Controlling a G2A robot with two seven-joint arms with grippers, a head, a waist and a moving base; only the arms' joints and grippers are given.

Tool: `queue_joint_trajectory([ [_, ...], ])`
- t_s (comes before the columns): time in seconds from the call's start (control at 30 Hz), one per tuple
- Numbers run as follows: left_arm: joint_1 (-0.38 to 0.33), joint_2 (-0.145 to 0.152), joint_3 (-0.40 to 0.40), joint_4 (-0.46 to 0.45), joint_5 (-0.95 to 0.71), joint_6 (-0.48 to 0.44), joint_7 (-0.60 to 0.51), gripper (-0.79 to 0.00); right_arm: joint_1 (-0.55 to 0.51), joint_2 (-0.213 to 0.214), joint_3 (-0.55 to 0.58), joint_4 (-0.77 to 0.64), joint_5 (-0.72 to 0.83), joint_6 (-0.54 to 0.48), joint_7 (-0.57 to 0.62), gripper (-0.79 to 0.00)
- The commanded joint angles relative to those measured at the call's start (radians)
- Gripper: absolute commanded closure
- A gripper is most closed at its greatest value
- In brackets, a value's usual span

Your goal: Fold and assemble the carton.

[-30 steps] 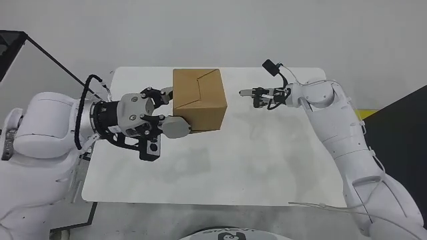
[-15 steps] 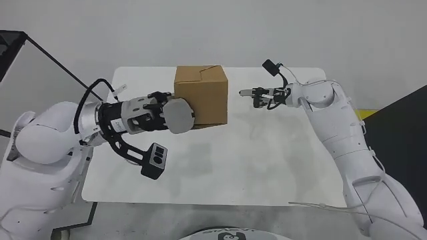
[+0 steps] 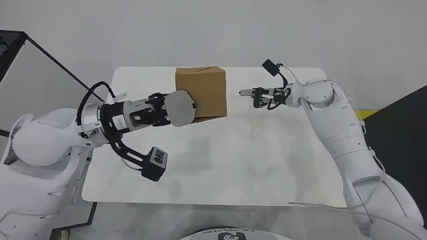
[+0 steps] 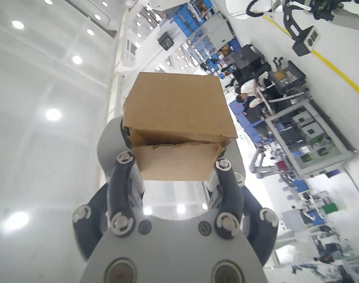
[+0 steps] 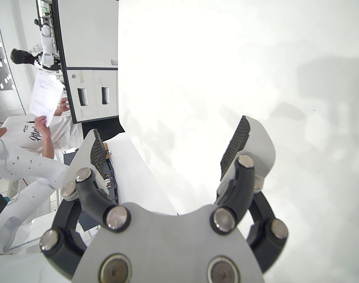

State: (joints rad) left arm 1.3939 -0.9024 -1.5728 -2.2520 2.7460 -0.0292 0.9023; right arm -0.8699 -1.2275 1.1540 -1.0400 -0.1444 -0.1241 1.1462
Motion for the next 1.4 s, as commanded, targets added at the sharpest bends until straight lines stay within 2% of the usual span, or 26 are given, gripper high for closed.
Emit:
queue_joint_trajectory([
  [0.0,0.002,-0.001,-0.005,-0.014,-0.086,-0.161,-0.052,0.0,0.0,0.0,0.0,0.0,0.0,0.0,0.0,-0.785],
  [0.1,-0.009,0.002,-0.022,-0.04,-0.136,-0.308,-0.086,0.0,0.0,0.0,0.0,0.0,0.0,0.0,0.0,-0.785],
  [0.13,-0.012,0.002,-0.022,-0.049,-0.155,-0.322,-0.081,0.0,0.0,0.0,0.0,0.0,0.0,0.0,0.0,-0.785],
  [0.43,-0.005,0.002,-0.021,-0.052,-0.155,-0.336,-0.099,0.0,0.0,0.0,0.0,0.0,0.0,0.0,0.0,-0.785],
  [0.53,-0.005,0.002,-0.024,-0.063,-0.233,-0.438,-0.132,0.0,0.0,0.0,0.0,0.0,0.0,0.0,0.0,-0.785],
  [0.67,-0.02,-0.002,-0.026,-0.054,-0.421,-0.649,-0.224,0.0,0.0,0.0,0.0,0.0,0.0,0.0,0.0,-0.785],
  [0.8,-0.041,-0.008,-0.027,-0.06,-0.591,-0.773,-0.326,0.0,0.0,0.0,0.0,0.0,0.0,0.0,0.0,-0.785],
  [0.87,-0.044,-0.012,-0.027,-0.058,-0.673,-0.8,-0.374,0.0,0.0,0.0,0.0,0.0,0.0,0.0,0.0,-0.785],
  [1.13,-0.028,-0.015,-0.024,-0.038,-0.714,-0.786,-0.401,0.0,0.0,0.0,0.0,0.0,0.0,0.0,0.0,-0.785],
  [1.23,0.007,-0.024,-0.03,0.006,-0.903,-0.844,-0.53,0.0,0.0,0.0,0.0,0.0,0.0,0.0,0.0,-0.785],
  [1.37,0.033,-0.037,-0.046,0.015,-1.242,-0.835,-0.711,0.0,0.0,0.0,0.0,0.0,0.0,0.0,0.0,-0.785],
])
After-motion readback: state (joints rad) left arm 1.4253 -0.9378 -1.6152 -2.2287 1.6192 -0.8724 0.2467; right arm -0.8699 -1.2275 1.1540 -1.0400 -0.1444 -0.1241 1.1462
